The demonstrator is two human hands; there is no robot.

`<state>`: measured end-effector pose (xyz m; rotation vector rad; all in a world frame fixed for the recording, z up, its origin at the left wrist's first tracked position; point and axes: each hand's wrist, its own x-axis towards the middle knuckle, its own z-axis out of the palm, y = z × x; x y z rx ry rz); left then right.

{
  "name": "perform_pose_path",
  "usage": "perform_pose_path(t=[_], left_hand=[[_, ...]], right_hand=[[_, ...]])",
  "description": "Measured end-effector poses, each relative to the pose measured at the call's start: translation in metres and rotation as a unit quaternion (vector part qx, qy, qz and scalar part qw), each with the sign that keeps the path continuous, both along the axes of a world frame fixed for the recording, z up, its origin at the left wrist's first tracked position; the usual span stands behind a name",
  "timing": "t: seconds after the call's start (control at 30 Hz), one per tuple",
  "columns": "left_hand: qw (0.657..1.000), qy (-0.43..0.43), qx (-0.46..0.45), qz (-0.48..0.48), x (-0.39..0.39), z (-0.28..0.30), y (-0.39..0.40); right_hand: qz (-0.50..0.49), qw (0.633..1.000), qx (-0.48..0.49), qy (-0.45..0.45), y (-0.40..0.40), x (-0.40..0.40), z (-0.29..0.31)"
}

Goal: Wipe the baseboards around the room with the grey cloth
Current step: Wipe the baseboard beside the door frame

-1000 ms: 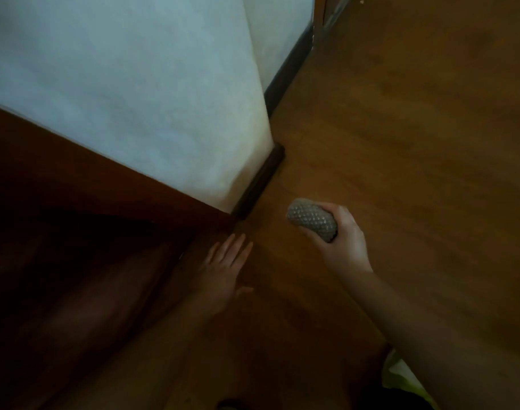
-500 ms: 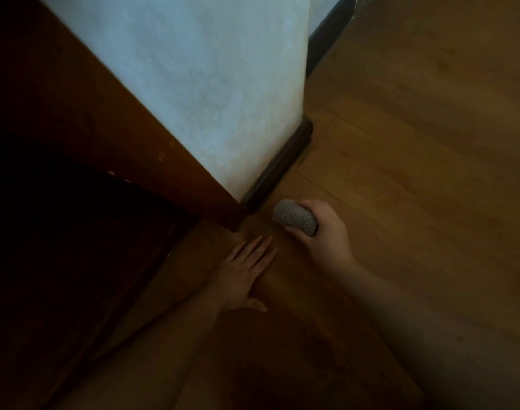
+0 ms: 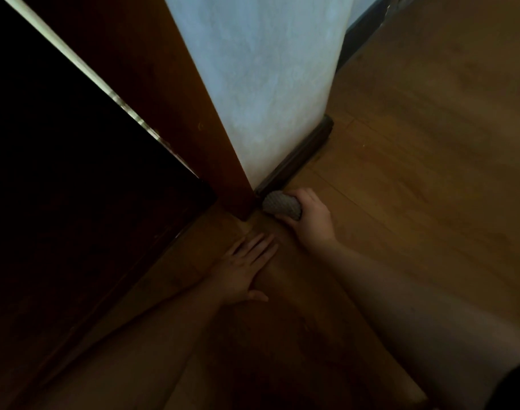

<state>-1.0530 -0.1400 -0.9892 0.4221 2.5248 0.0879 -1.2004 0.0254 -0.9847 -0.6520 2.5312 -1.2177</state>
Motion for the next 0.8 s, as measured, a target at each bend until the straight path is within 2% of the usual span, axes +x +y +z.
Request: perform_pose_path(t=[0.17, 0.3, 0.37, 0.6, 0.73, 0.8], left_hand=[[1.0, 0.02, -0.004, 0.0, 0.0, -0.002, -0.002], [1.0, 0.019, -0.007, 0.009, 0.0, -0.004, 0.001], [1.0, 0.012, -0.013, 0.015, 0.0, -0.004, 0.002], [0.999, -0.007, -0.025, 0.029, -0.004, -0.001, 0.009], [0.999, -0.018, -0.025, 0.025, -0.008, 0.005, 0.011], [0.999, -0.019, -0.034, 0.023, -0.009, 0.008, 0.011]], right_hand=[[0.04, 0.999, 0.009, 0.007, 0.008, -0.028, -0.001], [-0.048, 0.999, 0.004, -0.002, 0.023, -0.07, 0.0], [-0.062, 0.998, 0.024, 0.0, 0.029, -0.096, 0.002], [-0.022, 0.996, 0.085, 0.009, 0.036, -0.14, 0.009], [-0.188, 0.981, 0.056, -0.012, 0.043, -0.155, 0.021], [-0.205, 0.977, 0.061, -0.016, 0.045, -0.16, 0.03]])
